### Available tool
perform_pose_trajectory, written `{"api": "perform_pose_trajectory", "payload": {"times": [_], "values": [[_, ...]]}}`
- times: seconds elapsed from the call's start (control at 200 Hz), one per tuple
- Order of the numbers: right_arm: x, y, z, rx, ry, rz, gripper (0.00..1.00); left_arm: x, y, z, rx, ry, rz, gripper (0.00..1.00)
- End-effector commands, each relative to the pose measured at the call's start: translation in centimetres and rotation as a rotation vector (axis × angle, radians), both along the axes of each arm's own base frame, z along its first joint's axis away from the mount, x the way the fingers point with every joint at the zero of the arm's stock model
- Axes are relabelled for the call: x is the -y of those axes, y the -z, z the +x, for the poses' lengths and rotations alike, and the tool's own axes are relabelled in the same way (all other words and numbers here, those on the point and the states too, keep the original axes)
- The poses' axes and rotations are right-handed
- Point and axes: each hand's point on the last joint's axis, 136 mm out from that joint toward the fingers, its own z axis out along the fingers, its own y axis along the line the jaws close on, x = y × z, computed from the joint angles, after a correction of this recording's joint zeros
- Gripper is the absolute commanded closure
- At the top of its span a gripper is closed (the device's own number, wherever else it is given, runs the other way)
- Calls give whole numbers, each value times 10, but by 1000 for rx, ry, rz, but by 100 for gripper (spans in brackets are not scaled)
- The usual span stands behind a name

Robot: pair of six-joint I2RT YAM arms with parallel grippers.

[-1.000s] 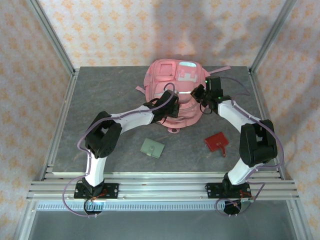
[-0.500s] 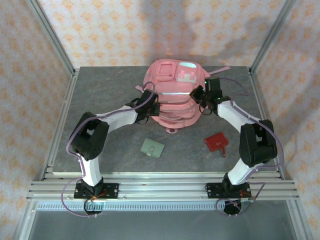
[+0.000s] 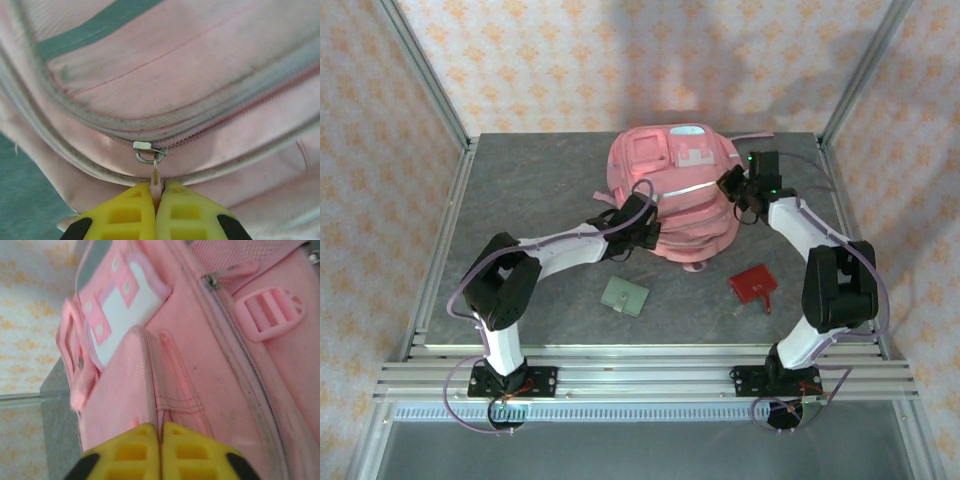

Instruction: Pack the student bag

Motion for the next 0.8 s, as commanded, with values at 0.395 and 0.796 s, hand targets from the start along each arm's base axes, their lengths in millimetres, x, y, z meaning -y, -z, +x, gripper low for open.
{"api": "perform_pose_trajectory", "payload": {"times": [0.395, 0.796], "values": [[-64, -13, -59, 117, -106, 284, 49, 51, -15, -4, -6, 95, -108, 100], [-90, 11, -69, 94, -119, 319, 91, 41, -6, -4, -6, 55, -87, 100]]}}
